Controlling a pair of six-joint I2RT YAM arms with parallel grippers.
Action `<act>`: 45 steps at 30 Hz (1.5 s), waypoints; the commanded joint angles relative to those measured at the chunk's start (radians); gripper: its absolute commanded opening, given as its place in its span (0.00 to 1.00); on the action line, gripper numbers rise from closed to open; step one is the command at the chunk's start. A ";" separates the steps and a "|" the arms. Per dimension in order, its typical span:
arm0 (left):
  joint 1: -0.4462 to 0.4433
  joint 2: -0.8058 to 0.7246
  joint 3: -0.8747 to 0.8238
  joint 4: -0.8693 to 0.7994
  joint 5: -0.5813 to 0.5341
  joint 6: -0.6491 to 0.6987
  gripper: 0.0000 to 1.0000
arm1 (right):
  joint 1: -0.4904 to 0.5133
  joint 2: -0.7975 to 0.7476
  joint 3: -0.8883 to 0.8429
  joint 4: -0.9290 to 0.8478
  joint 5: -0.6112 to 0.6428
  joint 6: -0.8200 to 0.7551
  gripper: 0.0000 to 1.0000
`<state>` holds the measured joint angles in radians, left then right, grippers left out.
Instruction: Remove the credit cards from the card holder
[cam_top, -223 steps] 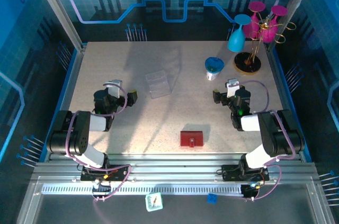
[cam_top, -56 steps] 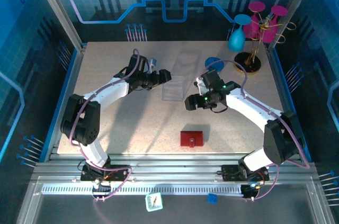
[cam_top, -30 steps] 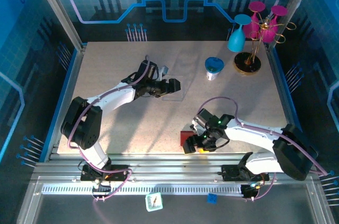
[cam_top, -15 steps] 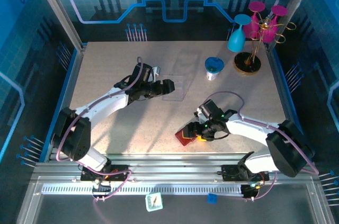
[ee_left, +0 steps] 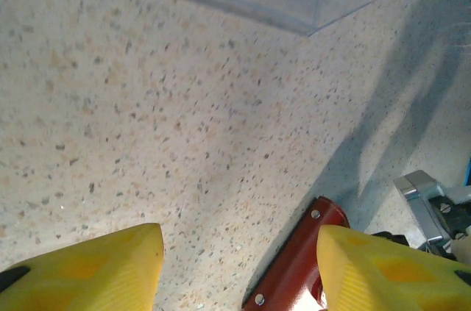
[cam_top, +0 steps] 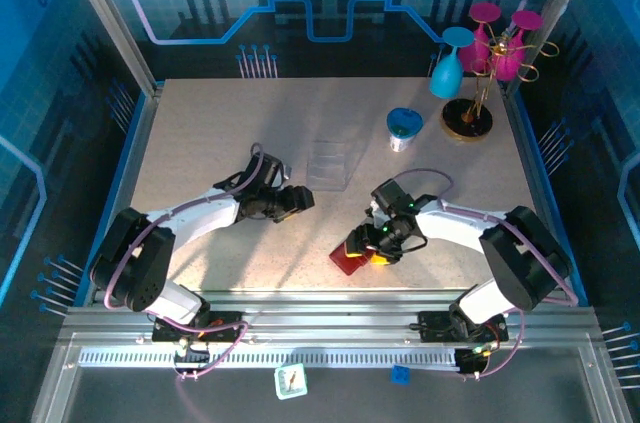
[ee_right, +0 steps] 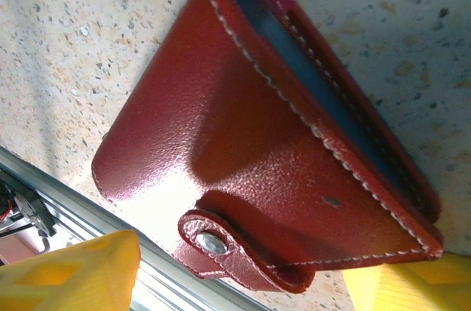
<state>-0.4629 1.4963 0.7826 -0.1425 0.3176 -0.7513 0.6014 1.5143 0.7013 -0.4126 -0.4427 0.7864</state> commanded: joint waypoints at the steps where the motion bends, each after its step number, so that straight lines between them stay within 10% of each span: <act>1: 0.001 -0.022 -0.020 0.071 0.064 -0.038 0.56 | 0.042 0.070 0.035 0.237 -0.071 -0.021 0.72; 19: 0.000 0.018 0.063 -0.033 0.054 0.041 0.55 | 0.060 -0.056 0.013 0.062 0.069 0.010 0.65; 45: 0.119 -0.052 -0.109 0.037 0.114 0.021 0.50 | 0.128 0.212 0.223 0.214 -0.017 0.030 0.39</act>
<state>-0.3668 1.4788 0.7006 -0.1303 0.3840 -0.7242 0.7120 1.7061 0.8852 -0.2333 -0.4316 0.8009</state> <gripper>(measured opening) 0.500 0.389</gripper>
